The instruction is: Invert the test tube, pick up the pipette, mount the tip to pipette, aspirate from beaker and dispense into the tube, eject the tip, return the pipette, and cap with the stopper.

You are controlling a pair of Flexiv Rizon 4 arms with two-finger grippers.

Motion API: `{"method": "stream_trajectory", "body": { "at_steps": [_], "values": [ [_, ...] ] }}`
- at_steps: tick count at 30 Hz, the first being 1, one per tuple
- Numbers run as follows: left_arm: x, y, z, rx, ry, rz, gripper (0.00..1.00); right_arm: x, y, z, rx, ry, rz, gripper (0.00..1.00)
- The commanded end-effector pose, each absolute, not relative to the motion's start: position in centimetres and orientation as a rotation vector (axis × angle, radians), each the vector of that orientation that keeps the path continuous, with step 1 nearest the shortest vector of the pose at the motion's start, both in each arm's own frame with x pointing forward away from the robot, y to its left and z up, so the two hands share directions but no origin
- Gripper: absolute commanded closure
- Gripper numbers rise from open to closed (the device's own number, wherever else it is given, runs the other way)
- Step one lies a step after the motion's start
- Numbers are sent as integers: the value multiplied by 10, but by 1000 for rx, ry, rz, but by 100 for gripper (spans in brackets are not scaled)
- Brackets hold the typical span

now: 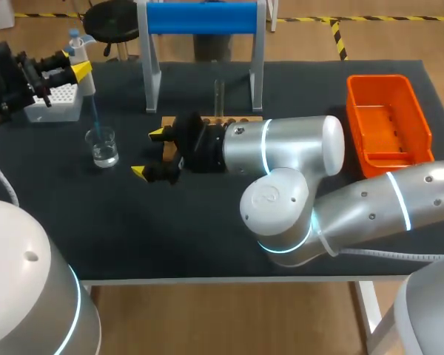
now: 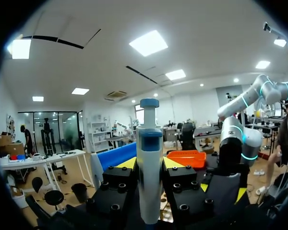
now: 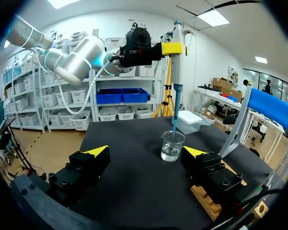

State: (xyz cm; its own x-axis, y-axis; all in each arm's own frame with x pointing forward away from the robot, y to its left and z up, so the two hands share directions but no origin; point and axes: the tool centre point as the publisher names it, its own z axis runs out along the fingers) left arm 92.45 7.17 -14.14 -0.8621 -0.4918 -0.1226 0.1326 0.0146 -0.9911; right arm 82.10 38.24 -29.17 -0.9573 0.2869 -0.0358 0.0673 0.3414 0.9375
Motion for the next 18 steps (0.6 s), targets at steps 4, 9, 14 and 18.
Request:
{"method": "stream_trajectory", "body": {
  "at_steps": [4,9,14,18],
  "values": [
    [928,71,-148,-351,1867,-1911,100,821,382,-290,323,2414,1660,0],
    [929,69,-153,-359,1874,-1916,100,821,382,-290,323,2414,1660,0],
    [929,69,-157,-371,1873,-1922,100,821,382,-290,323,2414,1660,0],
    [928,70,-161,-376,1869,-1925,100,821,382,-290,323,2414,1660,0]
  ]
}}
